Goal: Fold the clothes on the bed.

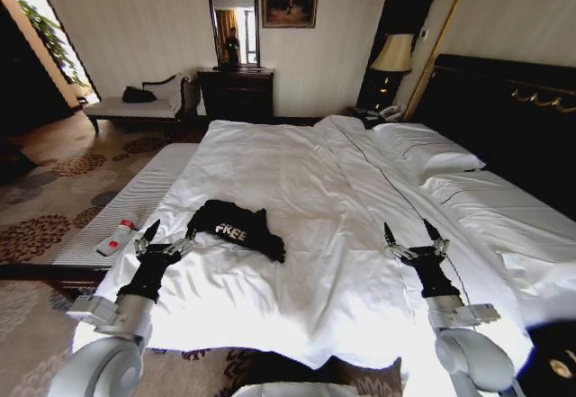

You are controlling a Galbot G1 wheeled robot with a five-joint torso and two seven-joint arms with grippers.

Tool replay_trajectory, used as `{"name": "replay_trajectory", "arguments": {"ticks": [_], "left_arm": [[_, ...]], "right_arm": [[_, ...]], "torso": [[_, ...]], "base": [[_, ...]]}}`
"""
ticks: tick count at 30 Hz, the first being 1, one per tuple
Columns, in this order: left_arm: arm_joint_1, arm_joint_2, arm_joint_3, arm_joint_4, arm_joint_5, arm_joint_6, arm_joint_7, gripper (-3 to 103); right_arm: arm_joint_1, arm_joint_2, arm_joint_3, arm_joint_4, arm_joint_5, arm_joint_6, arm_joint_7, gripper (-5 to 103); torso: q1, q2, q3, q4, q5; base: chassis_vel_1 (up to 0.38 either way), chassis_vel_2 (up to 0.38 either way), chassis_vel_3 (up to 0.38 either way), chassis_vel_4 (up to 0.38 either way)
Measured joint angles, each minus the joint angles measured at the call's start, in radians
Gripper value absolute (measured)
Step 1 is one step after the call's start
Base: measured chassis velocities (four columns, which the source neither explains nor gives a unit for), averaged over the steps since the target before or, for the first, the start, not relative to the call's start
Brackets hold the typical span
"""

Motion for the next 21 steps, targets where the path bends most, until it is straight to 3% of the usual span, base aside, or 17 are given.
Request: {"name": "replay_trajectory", "arguments": {"ticks": [21], "left_arm": [[-0.004, -0.006, 0.001, 0.009, 0.007, -0.008, 0.010, 100]], "right_arm": [[0.002, 0.000, 0.000, -0.008, -0.005, 0.001, 0.000, 100]], "torso": [[0.000, 0.000, 0.000, -0.0001, 0.0000]], "base": [[0.072, 0.076, -0.070, -0.076]]}}
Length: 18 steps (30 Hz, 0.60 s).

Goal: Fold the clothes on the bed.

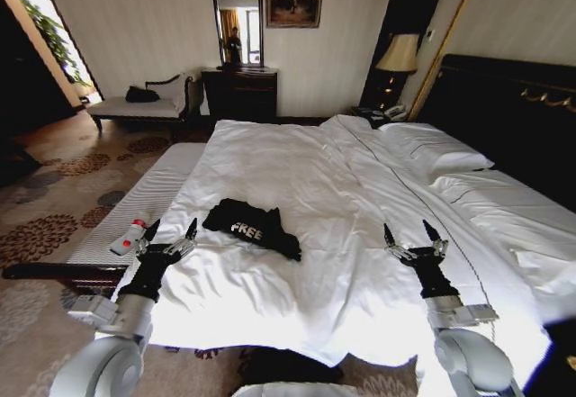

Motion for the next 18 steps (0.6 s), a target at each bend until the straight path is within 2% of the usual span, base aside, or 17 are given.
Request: {"name": "replay_trajectory", "arguments": {"ticks": [9, 18], "left_arm": [[0.003, -0.007, 0.004, 0.002, 0.008, -0.002, 0.001, 100], [0.005, -0.012, 0.006, 0.002, 0.014, -0.004, 0.001, 100]], "right_arm": [[0.000, 0.002, 0.001, -0.004, -0.001, 0.010, -0.001, 100], [0.002, 0.000, -0.004, -0.003, 0.017, 0.028, 0.008, 100]], "torso": [[0.000, 0.000, 0.000, 0.0000, 0.0000], [0.000, 0.000, 0.000, 0.0002, 0.0001]], "base": [[0.042, 0.134, -0.024, -0.130], [-0.025, 0.266, 0.029, -0.273]]}}
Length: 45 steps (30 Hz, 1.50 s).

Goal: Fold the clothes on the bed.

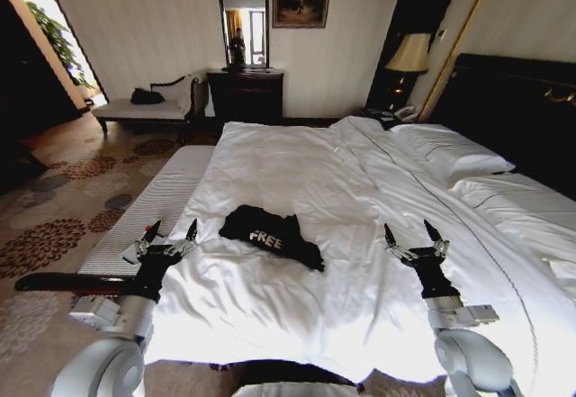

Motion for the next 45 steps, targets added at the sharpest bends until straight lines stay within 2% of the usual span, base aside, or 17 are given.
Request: {"name": "replay_trajectory", "arguments": {"ticks": [4, 15, 25, 29, 30, 34, 36, 38, 39, 40, 43, 44, 45], "left_arm": [[0.001, -0.001, 0.001, 0.000, 0.002, 0.000, 0.000, 100], [-0.001, -0.005, 0.003, 0.007, 0.011, -0.002, -0.007, 100], [-0.017, 0.011, 0.012, 0.035, 0.037, 0.003, -0.032, 100], [-0.086, 0.107, 0.012, 0.063, -0.019, 0.059, -0.081, 100], [-0.086, 0.107, 0.012, 0.063, -0.019, 0.059, -0.081, 100], [-0.171, 0.222, 0.030, 0.165, -0.063, 0.090, -0.108, 100], [-0.188, 0.235, 0.033, 0.180, -0.093, 0.098, -0.112, 100], [-0.237, 0.259, 0.048, 0.212, -0.207, 0.153, -0.143, 100], [-0.273, 0.271, 0.062, 0.235, -0.285, 0.202, -0.181, 100], [-0.273, 0.271, 0.062, 0.235, -0.285, 0.202, -0.181, 100], [-0.337, 0.290, 0.097, 0.297, -0.357, 0.301, -0.246, 100], [-0.337, 0.290, 0.097, 0.297, -0.357, 0.301, -0.246, 100], [-0.359, 0.295, 0.112, 0.322, -0.362, 0.325, -0.259, 100]], "right_arm": [[0.004, 0.000, -0.005, 0.000, 0.013, 0.019, 0.001, 100], [0.007, 0.002, -0.010, -0.014, 0.009, 0.043, -0.012, 100], [0.030, 0.006, -0.030, -0.032, 0.000, 0.051, 0.039, 100], [0.056, 0.003, -0.066, -0.037, -0.005, 0.035, 0.094, 100], [0.056, 0.003, -0.066, -0.037, -0.005, 0.035, 0.094, 100], [0.087, 0.001, -0.099, -0.066, 0.001, 0.044, 0.096, 100], [0.091, 0.000, -0.103, -0.073, 0.002, 0.048, 0.092, 100], [0.103, 0.000, -0.115, -0.093, 0.000, 0.060, 0.083, 100], [0.114, 0.000, -0.126, -0.110, -0.006, 0.066, 0.079, 100], [0.114, 0.000, -0.126, -0.110, -0.006, 0.066, 0.079, 100], [0.153, -0.006, -0.169, -0.148, -0.011, 0.069, 0.075, 100], [0.153, -0.006, -0.169, -0.148, -0.011, 0.069, 0.075, 100], [0.163, -0.008, -0.181, -0.157, -0.012, 0.069, 0.074, 100]], "torso": [[0.001, 0.000, 0.000, -0.0001, -0.0008], [-0.001, 0.001, 0.000, -0.0002, 0.0002], [0.000, 0.000, 0.000, 0.0001, 0.0000], [0.000, 0.000, 0.000, -0.0002, -0.0001], [0.000, 0.000, 0.000, -0.0002, -0.0001], [0.000, 0.000, 0.000, -0.0002, -0.0003], [0.000, 0.000, 0.000, -0.0001, -0.0004], [0.000, 0.000, 0.000, 0.0000, -0.0003], [0.000, 0.000, 0.000, -0.0003, -0.0002], [0.000, 0.000, 0.000, -0.0003, -0.0002], [0.000, 0.000, 0.000, 0.0000, -0.0002], [0.000, 0.000, 0.000, 0.0000, -0.0002], [0.000, 0.000, 0.000, 0.0005, 0.0000]], "base": [[-0.020, 0.205, 0.021, -0.169], [-0.006, -0.001, -0.001, 0.015], [0.000, 0.000, 0.000, 0.000], [0.000, 0.000, 0.000, 0.000], [0.000, 0.000, 0.000, 0.000], [0.000, 0.000, 0.000, 0.000], [0.000, 0.000, 0.000, 0.000], [0.000, 0.000, 0.000, 0.000], [0.000, 0.000, 0.000, 0.000], [0.000, 0.000, 0.000, 0.000], [0.000, 0.000, 0.000, 0.000], [0.000, 0.000, 0.000, 0.000], [0.000, 0.000, 0.000, 0.000]]}}
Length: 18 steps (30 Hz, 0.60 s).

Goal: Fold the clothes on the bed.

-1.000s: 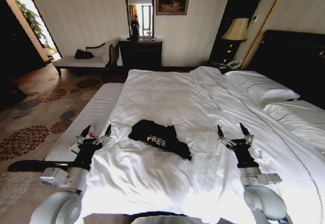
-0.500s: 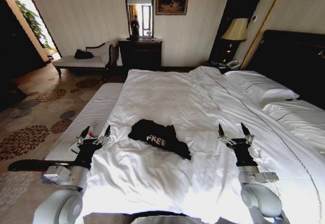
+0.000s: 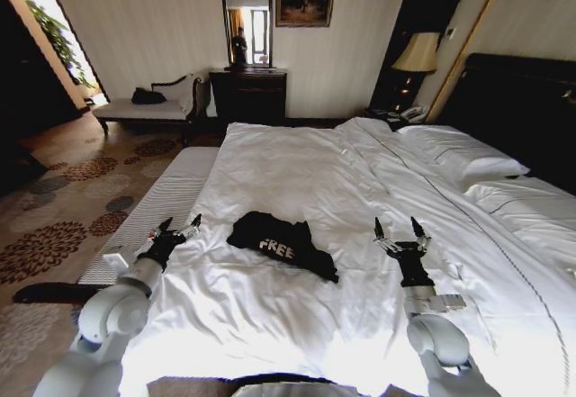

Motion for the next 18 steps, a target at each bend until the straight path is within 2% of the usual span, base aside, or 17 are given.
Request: {"name": "replay_trajectory", "arguments": {"ticks": [2, 4, 5, 6, 11, 18], "left_arm": [[-0.055, 0.005, 0.056, 0.054, -0.016, 0.042, -0.015, 100], [-0.074, 0.005, 0.074, 0.068, -0.023, 0.050, -0.017, 100], [-0.125, 0.000, 0.123, 0.109, -0.046, 0.064, -0.027, 100], [-0.164, -0.008, 0.164, 0.145, -0.063, 0.069, -0.035, 100], [-0.298, -0.061, 0.280, 0.261, -0.108, 0.075, -0.063, 100], [-0.400, -0.106, 0.360, 0.371, -0.108, 0.085, -0.103, 100]], "right_arm": [[0.010, -0.002, -0.013, -0.015, 0.000, 0.000, -0.002, 100], [0.012, -0.002, -0.015, -0.019, 0.000, 0.000, -0.003, 100], [0.015, -0.002, -0.018, -0.029, -0.001, 0.002, -0.004, 100], [0.016, -0.001, -0.021, -0.035, -0.002, 0.003, -0.004, 100], [0.022, 0.001, -0.023, -0.066, -0.007, 0.014, -0.009, 100], [0.036, 0.005, -0.030, -0.101, -0.010, 0.021, -0.011, 100]], "torso": [[0.000, 0.000, 0.000, 0.0001, -0.0002], [0.000, 0.000, 0.000, 0.0000, -0.0004], [0.000, 0.000, 0.000, -0.0013, 0.0000], [0.000, 0.000, 0.000, -0.0012, 0.0000], [0.000, 0.000, 0.000, -0.0007, 0.0003], [0.000, 0.000, 0.000, -0.0007, 0.0002]], "base": [[0.000, 0.000, 0.000, 0.000], [0.000, 0.000, 0.000, 0.000], [0.000, 0.000, 0.000, 0.000], [0.000, 0.000, 0.000, 0.000], [0.000, 0.000, 0.000, 0.000], [0.000, 0.000, 0.000, 0.000]]}}
